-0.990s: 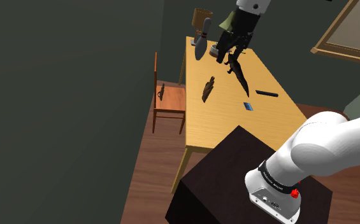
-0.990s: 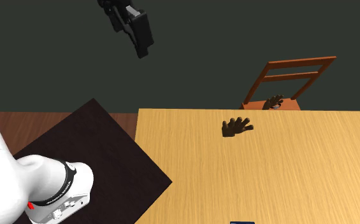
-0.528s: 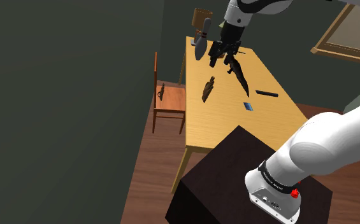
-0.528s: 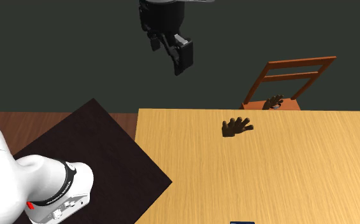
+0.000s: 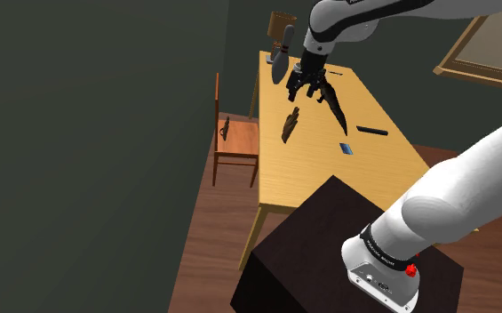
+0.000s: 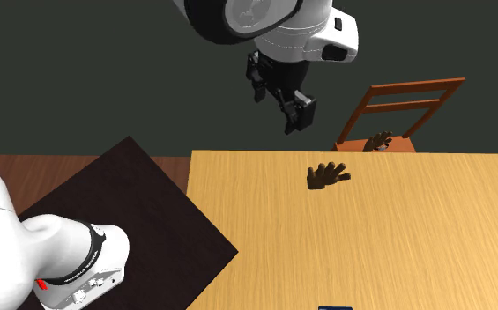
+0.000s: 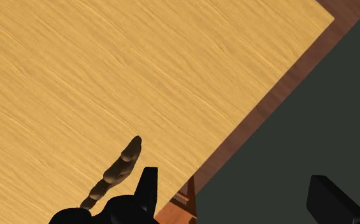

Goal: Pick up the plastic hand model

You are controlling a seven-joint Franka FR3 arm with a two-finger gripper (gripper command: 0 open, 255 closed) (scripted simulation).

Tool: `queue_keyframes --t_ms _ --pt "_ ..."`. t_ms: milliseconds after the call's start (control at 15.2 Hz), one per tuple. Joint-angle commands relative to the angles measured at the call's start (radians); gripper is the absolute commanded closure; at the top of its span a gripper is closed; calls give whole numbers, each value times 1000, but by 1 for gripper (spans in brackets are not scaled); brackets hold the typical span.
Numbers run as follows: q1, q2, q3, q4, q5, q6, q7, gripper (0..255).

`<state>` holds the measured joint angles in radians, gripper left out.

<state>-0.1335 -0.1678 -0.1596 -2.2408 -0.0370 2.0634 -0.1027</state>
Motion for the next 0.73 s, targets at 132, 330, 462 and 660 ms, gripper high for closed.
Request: queue_keyframes --t_ms 132,330,462,660 --pt "-19 149 -27 79 7 62 -38 0" --pt "-37 254 -44 144 18 95 -68 0" --pt "-50 326 -53 193 28 113 -87 0" --pt "-74 434 -63 276 44 132 -116 0"
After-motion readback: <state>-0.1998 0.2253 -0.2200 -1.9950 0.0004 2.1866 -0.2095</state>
